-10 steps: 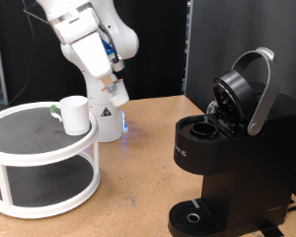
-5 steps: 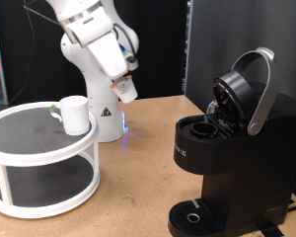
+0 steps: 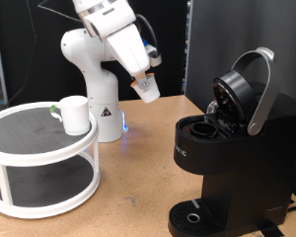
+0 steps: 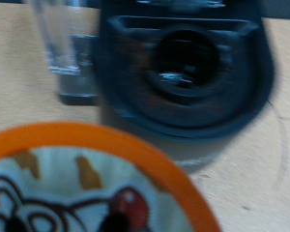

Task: Make a cup of coffee with the keurig machine

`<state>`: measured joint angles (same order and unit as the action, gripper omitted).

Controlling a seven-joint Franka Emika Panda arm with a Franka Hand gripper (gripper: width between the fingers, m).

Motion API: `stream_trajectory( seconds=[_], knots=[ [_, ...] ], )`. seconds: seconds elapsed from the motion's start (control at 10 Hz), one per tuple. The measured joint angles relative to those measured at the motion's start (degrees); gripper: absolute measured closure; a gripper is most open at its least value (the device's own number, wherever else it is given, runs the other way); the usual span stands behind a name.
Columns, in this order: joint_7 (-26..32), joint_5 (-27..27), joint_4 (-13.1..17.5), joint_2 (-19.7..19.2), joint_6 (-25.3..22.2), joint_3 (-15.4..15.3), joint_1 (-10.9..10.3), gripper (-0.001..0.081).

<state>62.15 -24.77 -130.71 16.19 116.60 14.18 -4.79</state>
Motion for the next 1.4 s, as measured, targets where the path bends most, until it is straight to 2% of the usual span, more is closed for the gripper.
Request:
stream_trajectory(
  seconds=[0.1,0.4,0.6,1.1,1.4],
  knots=[
    [-1.9,0.0,1.1,-1.4,1.0,-0.8,0.0,0.0372],
    [1.2,0.0,1.0,-1.4,-2.0,-0.5,0.1,0.0372],
    [0.8,-1.0,1.4,-1.7,-2.1,-0.9,-0.2,0.0372],
    [-0.5,-4.3,6.6,-5.7,-1.6,-2.7,-0.9,0.0372],
    [-0.5,-4.4,7.6,-5.9,-3.3,-2.9,-0.9,0.0372]
  ],
)
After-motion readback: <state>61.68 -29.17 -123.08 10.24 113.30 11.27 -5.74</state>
